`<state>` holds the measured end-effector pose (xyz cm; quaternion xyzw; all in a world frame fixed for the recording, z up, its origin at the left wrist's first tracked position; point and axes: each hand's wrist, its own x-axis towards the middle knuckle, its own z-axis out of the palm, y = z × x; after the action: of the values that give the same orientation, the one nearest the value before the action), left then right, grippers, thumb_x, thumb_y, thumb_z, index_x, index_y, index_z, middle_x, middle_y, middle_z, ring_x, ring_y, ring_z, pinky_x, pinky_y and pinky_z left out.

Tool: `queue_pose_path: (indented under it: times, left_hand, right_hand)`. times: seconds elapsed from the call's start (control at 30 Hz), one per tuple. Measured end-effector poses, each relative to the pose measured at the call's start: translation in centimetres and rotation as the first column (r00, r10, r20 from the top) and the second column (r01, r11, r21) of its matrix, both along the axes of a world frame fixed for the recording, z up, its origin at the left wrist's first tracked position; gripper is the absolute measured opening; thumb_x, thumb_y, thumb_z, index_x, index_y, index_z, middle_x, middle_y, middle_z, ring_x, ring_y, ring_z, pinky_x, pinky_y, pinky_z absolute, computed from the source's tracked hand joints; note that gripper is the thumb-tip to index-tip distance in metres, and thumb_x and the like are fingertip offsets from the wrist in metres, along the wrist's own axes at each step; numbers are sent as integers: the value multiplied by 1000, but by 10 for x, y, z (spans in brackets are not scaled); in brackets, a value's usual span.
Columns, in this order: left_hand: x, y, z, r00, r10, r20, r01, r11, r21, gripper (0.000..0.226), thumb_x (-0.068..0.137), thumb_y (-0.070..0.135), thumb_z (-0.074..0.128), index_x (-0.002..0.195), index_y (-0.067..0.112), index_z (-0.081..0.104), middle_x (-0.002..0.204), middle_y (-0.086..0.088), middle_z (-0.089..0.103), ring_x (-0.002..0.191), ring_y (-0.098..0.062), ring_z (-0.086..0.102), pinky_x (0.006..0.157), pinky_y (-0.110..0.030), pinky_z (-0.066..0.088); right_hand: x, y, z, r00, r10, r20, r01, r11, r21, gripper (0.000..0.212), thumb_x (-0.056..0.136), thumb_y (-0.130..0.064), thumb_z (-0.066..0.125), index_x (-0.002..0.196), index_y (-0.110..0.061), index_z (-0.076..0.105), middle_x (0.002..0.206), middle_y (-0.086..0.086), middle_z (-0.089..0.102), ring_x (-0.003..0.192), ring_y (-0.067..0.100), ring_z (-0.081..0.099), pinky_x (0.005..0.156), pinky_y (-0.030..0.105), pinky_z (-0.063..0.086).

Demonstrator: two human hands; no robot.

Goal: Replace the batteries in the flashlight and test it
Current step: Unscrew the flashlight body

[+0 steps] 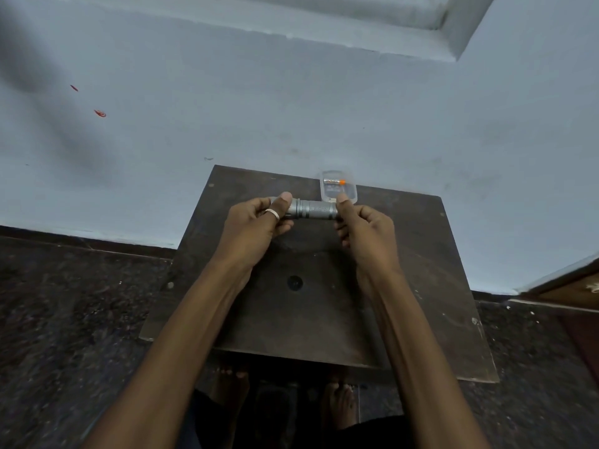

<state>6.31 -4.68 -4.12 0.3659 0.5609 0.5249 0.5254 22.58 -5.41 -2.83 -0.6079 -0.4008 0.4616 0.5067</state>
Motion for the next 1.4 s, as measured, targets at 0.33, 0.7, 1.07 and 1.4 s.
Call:
queue_pose_path:
  times: [0.33, 0.7, 1.07, 1.4]
  left_hand:
    - [-3, 2, 4, 997, 41, 73, -40, 999, -17, 32, 91, 32, 68, 100, 1, 73, 90, -6, 74, 77, -8, 70, 78, -20, 58]
    - [4, 2, 8, 1000, 8, 17, -8, 1000, 4, 25, 93, 30, 65, 98, 6, 73, 89, -4, 72, 74, -6, 66, 80, -23, 58]
    - [2, -1, 8, 1000, 32, 0, -32, 999, -15, 27, 94, 31, 64, 99, 5, 72, 85, -3, 70, 71, -6, 64, 80, -24, 58]
    - [4, -2, 10, 1000, 21, -11, -21, 1000, -17, 21, 94, 29, 64, 94, 10, 73, 84, -1, 71, 71, -7, 64, 81, -25, 58]
  right_hand:
    - [16, 5, 2, 980, 197, -25, -194, 975, 105, 22, 93, -8, 68, 115, -6, 70, 95, 7, 72, 83, 6, 65, 78, 20, 55]
    - [21, 8, 1, 990, 134, 47, -133, 991, -9, 38, 100, -33, 60, 95, 2, 72, 76, 10, 69, 65, 13, 64, 62, 21, 57]
    - [26, 11, 7, 970, 221, -105, -219, 975, 27, 23, 89, 7, 67, 109, -3, 69, 90, 8, 70, 84, 15, 64, 83, 25, 53]
    - [23, 9, 6, 980, 198, 11, -197, 978, -71, 33, 99, -25, 62, 95, 6, 71, 75, 13, 65, 64, 14, 61, 59, 18, 56]
